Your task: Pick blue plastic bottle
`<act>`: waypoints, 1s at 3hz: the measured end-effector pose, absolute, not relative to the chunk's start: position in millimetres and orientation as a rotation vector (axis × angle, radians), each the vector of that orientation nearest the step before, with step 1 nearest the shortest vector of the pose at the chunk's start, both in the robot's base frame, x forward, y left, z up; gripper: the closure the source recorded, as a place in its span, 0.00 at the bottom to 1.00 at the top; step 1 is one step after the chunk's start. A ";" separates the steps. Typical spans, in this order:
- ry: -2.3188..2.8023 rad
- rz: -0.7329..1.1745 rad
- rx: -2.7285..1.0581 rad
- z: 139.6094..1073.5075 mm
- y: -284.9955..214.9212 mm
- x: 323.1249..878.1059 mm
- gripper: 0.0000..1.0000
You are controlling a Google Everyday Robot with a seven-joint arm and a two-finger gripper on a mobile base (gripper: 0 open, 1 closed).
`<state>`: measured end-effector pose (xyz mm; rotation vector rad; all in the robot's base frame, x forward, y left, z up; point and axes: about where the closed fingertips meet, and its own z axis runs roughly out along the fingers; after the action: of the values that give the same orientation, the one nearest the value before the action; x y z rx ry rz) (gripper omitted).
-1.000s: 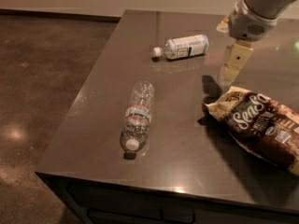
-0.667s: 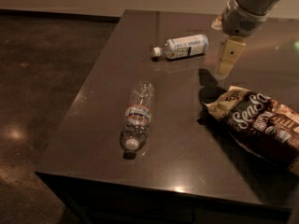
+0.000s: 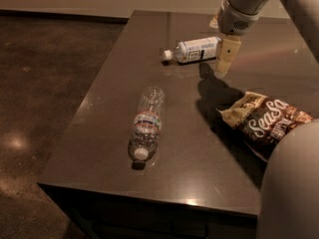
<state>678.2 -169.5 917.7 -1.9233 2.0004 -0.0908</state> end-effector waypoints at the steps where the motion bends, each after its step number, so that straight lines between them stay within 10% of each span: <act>1: 1.958 -0.125 -1.931 914.8 -151.6 689.1 0.00; 3: 1.884 -0.191 -2.074 899.0 -106.8 727.0 0.00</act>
Offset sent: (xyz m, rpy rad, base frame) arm 0.0413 0.0725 -0.0064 -0.0594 -0.0715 0.1205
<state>727.0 -106.8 899.0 -2.0741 1.8844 -0.1914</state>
